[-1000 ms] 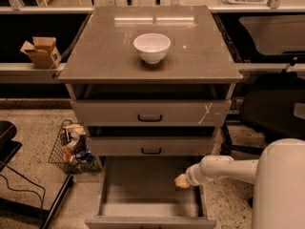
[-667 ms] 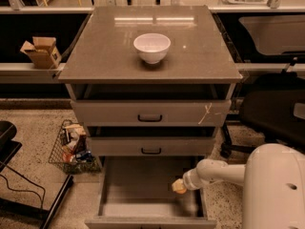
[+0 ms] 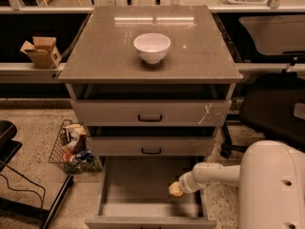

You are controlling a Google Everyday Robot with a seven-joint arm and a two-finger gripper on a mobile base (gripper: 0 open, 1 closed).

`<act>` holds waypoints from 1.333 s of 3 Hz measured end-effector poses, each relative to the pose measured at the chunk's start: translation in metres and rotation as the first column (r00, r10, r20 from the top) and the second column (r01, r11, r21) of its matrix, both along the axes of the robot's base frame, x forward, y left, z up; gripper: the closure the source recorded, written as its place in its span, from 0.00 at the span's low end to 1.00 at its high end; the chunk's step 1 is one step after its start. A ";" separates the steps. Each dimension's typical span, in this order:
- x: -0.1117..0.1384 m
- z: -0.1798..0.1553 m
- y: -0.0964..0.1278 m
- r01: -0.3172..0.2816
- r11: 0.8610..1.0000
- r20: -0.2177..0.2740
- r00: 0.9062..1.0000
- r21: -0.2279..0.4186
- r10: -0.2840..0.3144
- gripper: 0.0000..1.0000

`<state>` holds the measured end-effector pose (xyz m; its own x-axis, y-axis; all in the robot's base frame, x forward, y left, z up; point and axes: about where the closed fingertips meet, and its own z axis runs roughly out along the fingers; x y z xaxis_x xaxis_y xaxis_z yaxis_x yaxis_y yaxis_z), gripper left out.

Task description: Place orange into bottom drawer

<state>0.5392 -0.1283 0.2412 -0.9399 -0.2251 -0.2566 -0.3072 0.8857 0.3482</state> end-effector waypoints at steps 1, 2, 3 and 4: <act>-0.026 -0.012 0.044 -0.045 0.997 -0.036 0.998 0.063 0.047 1.00; -0.029 -0.038 0.082 -0.099 0.984 -0.018 0.995 0.146 0.103 1.00; -0.017 -0.058 0.106 -0.134 0.969 0.027 0.991 0.209 0.131 1.00; 0.002 -0.075 0.119 -0.141 0.963 0.055 0.990 0.229 0.132 1.00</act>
Offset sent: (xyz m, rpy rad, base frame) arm -0.0245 0.1278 -0.0780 0.2610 -0.0153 0.1738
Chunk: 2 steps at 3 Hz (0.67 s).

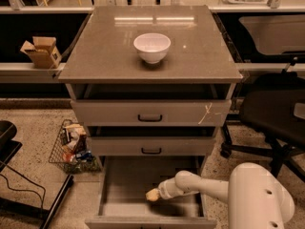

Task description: Place orange into bottom drawer

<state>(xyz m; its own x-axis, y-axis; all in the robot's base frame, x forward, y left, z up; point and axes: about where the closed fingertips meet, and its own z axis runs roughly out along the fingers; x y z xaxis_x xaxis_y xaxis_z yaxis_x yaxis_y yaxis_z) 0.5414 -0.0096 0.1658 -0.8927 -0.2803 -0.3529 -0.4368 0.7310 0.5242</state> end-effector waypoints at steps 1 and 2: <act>0.007 -0.001 -0.003 0.011 1.000 0.009 1.000 -0.001 -0.011 0.82; 0.007 -0.001 -0.003 0.010 1.000 0.009 1.000 -0.001 -0.010 0.51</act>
Offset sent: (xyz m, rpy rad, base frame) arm 0.0073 -0.0028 -0.0012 -0.0015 -0.0088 -0.0105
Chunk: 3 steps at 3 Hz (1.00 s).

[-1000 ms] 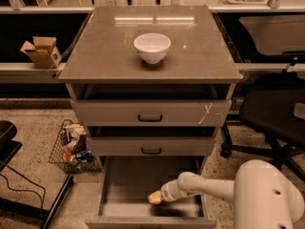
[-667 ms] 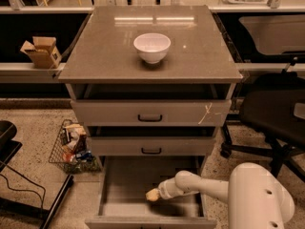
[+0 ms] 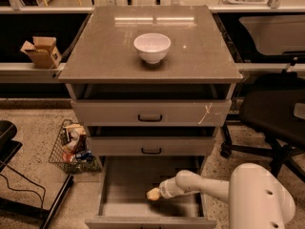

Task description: Place orange into bottom drawer

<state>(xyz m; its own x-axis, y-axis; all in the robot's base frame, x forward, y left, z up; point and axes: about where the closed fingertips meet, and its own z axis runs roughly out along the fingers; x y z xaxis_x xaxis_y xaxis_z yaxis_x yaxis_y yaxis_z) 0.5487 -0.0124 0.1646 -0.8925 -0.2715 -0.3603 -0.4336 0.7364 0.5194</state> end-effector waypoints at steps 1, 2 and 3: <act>0.000 0.000 0.000 0.000 1.000 0.000 1.000 0.000 0.000 0.28; 0.000 0.000 0.000 0.000 1.000 0.000 1.000 0.000 0.000 0.04; 0.000 0.000 0.000 0.000 1.000 0.000 1.000 0.000 0.000 0.00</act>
Offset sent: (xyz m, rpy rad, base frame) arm 0.0000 0.0000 0.0000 0.0000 0.0000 0.0000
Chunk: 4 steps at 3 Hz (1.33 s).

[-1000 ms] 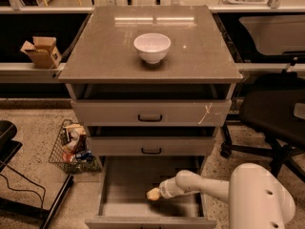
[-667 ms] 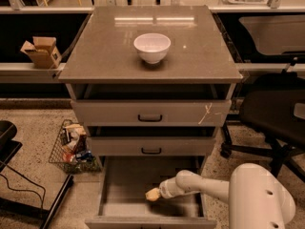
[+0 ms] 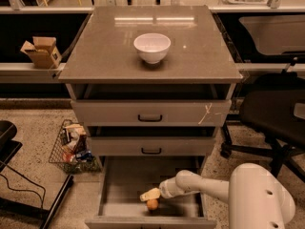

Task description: Place orange into bottom drawer

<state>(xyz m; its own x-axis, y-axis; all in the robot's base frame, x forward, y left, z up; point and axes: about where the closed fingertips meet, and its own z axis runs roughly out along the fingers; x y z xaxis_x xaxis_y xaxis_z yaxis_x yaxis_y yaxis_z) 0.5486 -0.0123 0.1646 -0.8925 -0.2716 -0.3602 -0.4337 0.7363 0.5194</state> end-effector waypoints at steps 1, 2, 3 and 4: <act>0.000 0.000 0.000 0.000 1.000 0.000 1.000 0.000 0.000 0.00; -0.002 0.016 -0.003 -0.025 0.999 0.017 1.000 0.047 0.024 0.00; -0.019 0.067 -0.030 -0.105 0.990 0.071 0.993 0.092 0.099 0.00; -0.051 0.142 -0.076 -0.241 0.967 0.125 0.965 0.080 0.230 0.00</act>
Offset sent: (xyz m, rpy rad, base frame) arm -0.0052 -0.0156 0.0525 0.1462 -0.0580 0.0730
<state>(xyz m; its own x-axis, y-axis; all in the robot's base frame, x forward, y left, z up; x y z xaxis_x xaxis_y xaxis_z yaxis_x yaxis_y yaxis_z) 0.4979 -0.0882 0.3062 -0.7588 -0.4295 -0.4897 -0.6494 0.5566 0.5181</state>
